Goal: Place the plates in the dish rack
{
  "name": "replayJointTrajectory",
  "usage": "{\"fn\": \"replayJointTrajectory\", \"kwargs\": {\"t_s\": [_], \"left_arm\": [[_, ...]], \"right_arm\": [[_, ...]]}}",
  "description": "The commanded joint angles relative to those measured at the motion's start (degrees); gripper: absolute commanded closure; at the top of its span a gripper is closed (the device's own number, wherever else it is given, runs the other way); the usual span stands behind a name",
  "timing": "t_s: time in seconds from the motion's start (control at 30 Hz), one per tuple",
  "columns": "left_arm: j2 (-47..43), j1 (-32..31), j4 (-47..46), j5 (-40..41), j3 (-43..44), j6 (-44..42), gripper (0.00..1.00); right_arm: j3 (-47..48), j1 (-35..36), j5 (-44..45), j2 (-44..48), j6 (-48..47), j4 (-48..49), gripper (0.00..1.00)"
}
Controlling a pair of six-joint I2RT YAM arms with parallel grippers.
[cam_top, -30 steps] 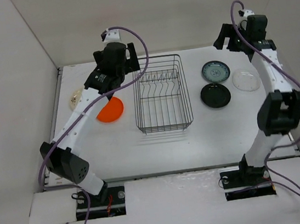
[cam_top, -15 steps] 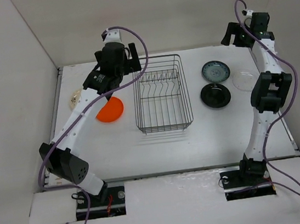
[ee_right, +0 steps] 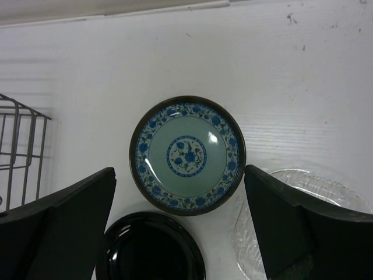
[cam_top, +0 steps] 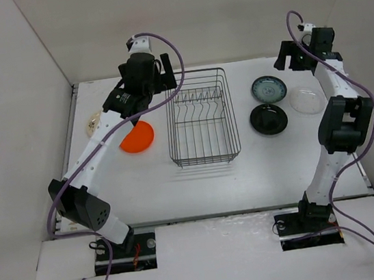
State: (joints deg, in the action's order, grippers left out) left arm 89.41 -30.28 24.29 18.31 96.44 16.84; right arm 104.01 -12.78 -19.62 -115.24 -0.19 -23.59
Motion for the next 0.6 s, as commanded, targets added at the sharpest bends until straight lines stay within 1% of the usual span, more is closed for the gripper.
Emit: {"fn": "replayJointTrajectory", "kwargs": {"t_s": [0.0,0.07,0.17,0.23,0.33,0.43,0.5,0.57], "left_arm": [[-2.75,0.14,-1.71,-0.90,1.29,0.39,0.00],[-2.75,0.14,-1.71,-2.13,1.29,0.39,0.00],[-2.75,0.14,-1.71,-3.45,1.29,0.39,0.00],[-2.75,0.14,-1.71,-3.45,1.29,0.39,0.00],[-2.75,0.14,-2.23,-3.45,0.76,-0.14,0.00],[-3.27,0.14,-2.85,-3.45,0.24,-0.66,0.00],[-3.27,0.14,-2.85,-3.45,0.24,-0.67,0.00],[-3.27,0.14,-2.85,-3.97,0.24,-0.67,0.00]], "right_arm": [[-5.46,-1.46,-2.26,2.13,-0.08,9.16,0.05],[-7.06,-1.98,-4.63,2.13,-0.08,10.84,0.05],[-7.59,-1.99,-5.78,-0.33,-0.60,13.13,0.05],[-7.06,-1.99,-6.57,-3.14,-1.31,13.14,0.07],[-4.70,-2.52,-9.47,-6.21,-1.31,13.14,0.09],[-3.99,-2.52,-10.18,-9.21,-1.31,13.75,0.10],[-1.27,-2.52,-11.14,-11.66,-1.31,13.14,0.10],[0.31,-3.04,-12.20,-12.20,-1.31,13.14,0.11]]}}
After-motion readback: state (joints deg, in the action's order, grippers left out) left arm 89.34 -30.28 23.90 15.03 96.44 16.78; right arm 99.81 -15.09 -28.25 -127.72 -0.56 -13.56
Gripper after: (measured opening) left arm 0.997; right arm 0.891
